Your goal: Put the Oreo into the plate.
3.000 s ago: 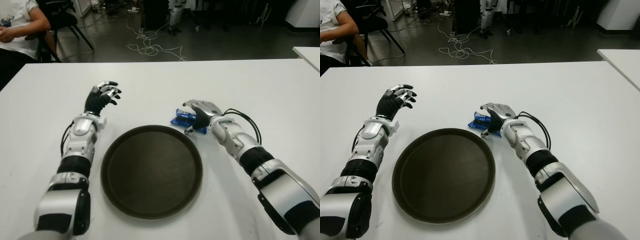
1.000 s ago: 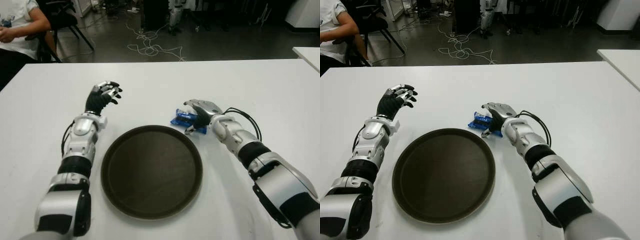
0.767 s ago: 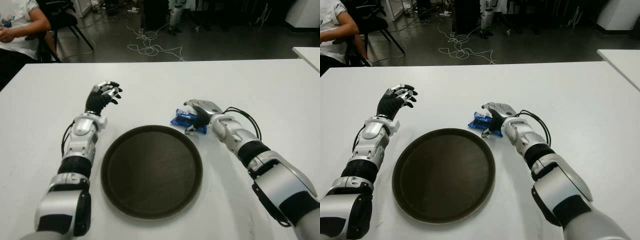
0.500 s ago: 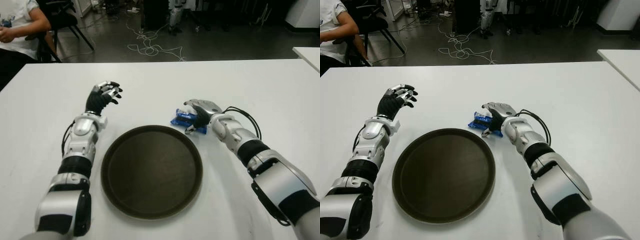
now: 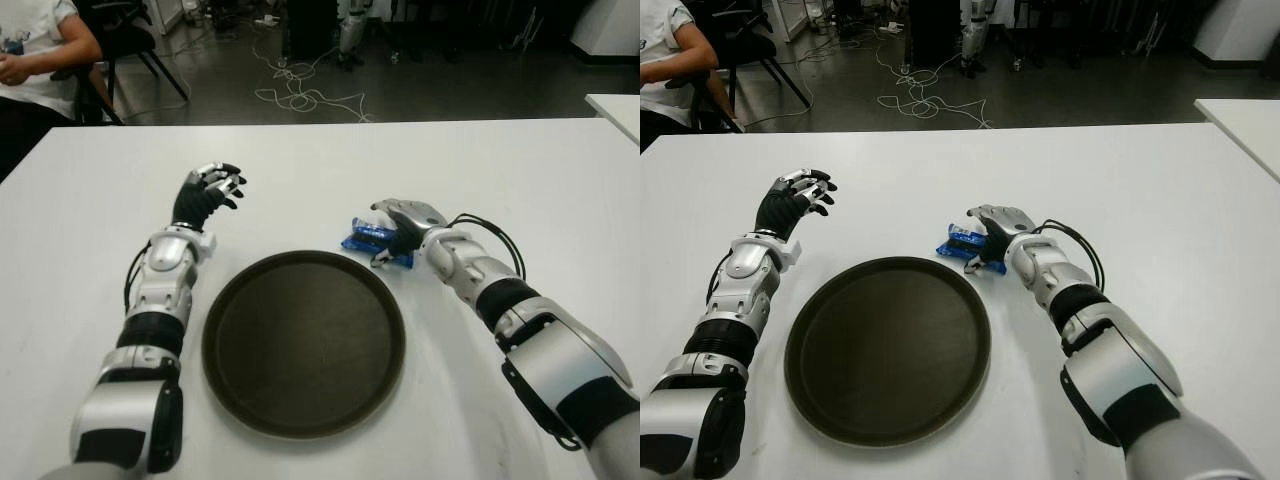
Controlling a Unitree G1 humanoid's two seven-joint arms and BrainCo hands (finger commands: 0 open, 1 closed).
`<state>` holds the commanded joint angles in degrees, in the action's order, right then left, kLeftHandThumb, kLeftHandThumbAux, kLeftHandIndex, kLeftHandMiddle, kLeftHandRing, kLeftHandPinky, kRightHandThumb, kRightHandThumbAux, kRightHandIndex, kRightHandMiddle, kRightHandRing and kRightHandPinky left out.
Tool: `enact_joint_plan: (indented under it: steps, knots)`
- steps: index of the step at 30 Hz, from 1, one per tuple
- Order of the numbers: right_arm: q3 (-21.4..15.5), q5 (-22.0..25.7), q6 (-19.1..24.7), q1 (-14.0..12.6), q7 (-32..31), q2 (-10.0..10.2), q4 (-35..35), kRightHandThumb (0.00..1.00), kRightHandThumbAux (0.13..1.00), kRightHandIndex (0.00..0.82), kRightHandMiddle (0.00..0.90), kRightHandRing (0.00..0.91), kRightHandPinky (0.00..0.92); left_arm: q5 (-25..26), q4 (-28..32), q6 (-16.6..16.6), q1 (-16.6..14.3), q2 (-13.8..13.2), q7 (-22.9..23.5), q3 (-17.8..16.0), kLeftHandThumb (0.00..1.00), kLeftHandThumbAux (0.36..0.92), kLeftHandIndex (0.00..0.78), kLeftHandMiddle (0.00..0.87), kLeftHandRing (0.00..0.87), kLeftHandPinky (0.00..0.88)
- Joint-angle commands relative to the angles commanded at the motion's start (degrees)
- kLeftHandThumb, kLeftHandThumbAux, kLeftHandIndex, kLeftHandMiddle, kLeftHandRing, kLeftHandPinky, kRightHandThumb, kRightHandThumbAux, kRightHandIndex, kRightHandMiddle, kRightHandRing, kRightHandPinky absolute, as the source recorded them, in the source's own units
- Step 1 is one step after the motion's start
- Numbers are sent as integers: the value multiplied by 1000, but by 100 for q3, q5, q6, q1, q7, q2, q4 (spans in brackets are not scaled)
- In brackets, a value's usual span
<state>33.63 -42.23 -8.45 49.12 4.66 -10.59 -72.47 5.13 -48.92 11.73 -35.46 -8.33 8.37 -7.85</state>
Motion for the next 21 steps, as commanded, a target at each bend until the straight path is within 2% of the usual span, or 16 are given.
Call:
enact_joint_plan:
  steps: [11,13,16,19,21]
  knots:
    - [88,-45,154,96,-217,-30,-3,0,700,137,143,147,143,58,118,-43,46,42,3,-25,834,672,419,468,508,562]
    - [129,-85,184,139,-241,-53,14,0,703,163,165,175,202,67,147,-68,52,47,4,-28,833,672,419,467,500,542]
    - [155,-97,189,165,-245,-90,63,0,714,211,186,201,262,65,176,-100,59,47,2,-28,821,685,367,486,492,534]
    - [169,-92,173,155,-207,-135,145,0,734,272,217,232,318,52,187,-119,60,43,-6,-25,817,689,350,492,490,536]
    - [163,-78,139,131,-145,-187,254,52,738,326,257,274,373,27,164,-117,52,33,-12,-14,816,690,346,493,490,536]
